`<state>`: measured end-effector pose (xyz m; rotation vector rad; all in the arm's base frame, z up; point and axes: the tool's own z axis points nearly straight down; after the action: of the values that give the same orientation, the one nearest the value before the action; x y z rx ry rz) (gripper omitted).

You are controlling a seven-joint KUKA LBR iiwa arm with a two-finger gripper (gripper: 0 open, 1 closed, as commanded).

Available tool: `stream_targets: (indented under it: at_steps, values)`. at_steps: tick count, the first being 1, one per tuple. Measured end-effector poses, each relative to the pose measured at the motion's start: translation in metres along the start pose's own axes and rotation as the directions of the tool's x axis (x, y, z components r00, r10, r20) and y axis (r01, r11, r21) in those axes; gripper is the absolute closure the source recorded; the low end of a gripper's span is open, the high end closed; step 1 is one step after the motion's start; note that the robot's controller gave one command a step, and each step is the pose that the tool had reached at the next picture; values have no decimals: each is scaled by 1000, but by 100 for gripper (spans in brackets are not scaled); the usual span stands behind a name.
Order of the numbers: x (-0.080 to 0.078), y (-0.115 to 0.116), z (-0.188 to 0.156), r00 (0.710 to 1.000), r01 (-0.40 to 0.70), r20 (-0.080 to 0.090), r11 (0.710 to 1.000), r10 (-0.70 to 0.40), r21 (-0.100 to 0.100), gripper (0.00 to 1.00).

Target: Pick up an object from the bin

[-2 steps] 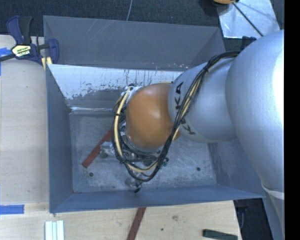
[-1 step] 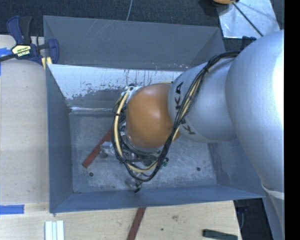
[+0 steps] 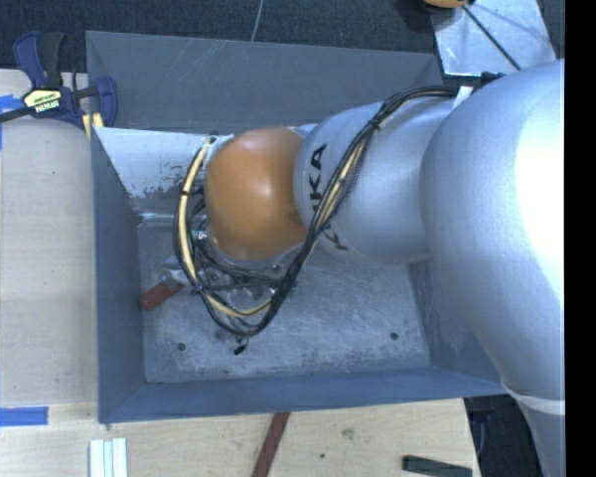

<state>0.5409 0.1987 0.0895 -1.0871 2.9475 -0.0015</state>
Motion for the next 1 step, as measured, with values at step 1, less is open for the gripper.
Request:
stream_targets:
  at_steps: [1]
  values:
    - [-16,16,-19,998,-55,6,998,55,-3,0]
